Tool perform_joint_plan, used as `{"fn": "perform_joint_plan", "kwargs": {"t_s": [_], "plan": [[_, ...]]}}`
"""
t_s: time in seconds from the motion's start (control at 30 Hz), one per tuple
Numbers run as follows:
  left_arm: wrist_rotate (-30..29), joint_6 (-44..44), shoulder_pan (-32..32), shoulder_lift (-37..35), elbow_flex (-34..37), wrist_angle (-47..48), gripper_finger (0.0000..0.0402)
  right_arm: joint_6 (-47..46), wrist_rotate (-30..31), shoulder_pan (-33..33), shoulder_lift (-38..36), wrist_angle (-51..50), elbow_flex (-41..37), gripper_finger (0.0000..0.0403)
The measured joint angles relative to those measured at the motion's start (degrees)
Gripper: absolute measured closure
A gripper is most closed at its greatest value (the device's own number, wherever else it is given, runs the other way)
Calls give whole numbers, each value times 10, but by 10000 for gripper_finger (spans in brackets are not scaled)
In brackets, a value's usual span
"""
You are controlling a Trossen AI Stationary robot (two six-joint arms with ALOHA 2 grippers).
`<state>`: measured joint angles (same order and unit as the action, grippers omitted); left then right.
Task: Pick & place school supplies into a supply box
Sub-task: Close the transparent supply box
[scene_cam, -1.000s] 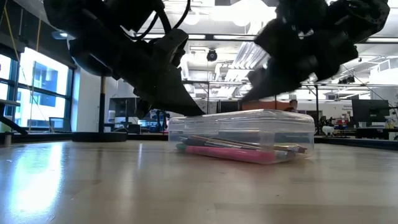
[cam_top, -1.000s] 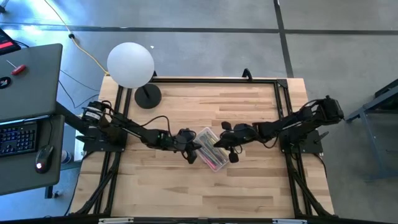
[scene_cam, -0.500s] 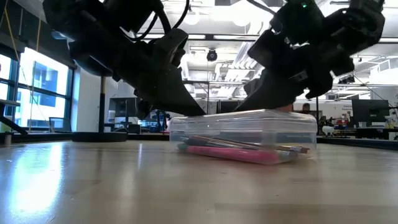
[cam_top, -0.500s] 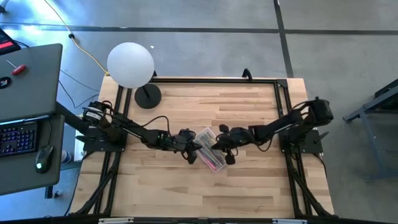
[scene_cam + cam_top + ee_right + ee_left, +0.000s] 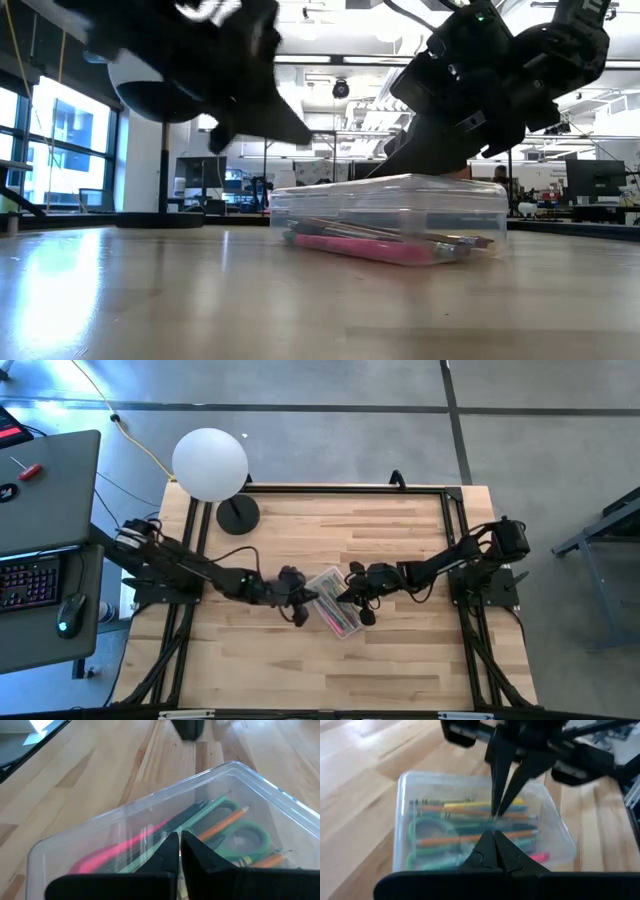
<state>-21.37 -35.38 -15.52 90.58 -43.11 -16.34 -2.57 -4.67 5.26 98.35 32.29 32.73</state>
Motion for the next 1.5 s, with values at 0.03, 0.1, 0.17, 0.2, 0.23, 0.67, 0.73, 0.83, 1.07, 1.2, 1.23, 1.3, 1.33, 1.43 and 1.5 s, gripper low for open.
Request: {"fn": "perform_joint_plan", "kwargs": {"t_s": [0.03,0.1,0.17,0.2,0.23,0.67,0.73,0.83,1.07,1.2,1.23,1.3,1.33,1.43,1.5], "plan": [[-8,-9,-9,-9,-1,20,392,0,0,0,0,0,0,403],[-22,-30,-34,-20,0,58,392,0,1,0,0,2,0,403],[-21,-49,-60,-20,0,66,392,1,1,0,0,6,-1,403],[-21,-58,-72,-14,0,67,392,3,1,0,0,11,-1,403],[-28,-67,-80,-5,-1,61,392,6,1,0,0,17,-1,403],[-46,-101,-57,98,-1,-14,392,12,-2,0,2,39,-2,403],[-45,-101,-53,101,-1,-14,392,14,-2,0,2,38,-2,403],[-50,-101,-54,102,-1,-17,392,16,-2,0,2,38,-2,403],[-47,-99,-43,102,-1,-25,392,26,-7,0,2,35,-2,403],[-37,-94,-28,102,-1,-31,392,26,-17,-1,1,34,-2,403],[-33,-94,-24,102,-1,-32,392,26,-17,-1,1,34,-2,403],[-29,-94,-19,102,-1,-32,392,26,-17,-1,1,34,-2,403],[-29,-92,-18,102,-1,-32,392,26,-17,-1,1,34,-2,403],[-29,-84,-17,102,-1,-32,392,26,-17,-1,1,36,-2,403],[-26,-84,-17,102,-1,-31,392,26,-17,-1,1,38,-2,403]]}}
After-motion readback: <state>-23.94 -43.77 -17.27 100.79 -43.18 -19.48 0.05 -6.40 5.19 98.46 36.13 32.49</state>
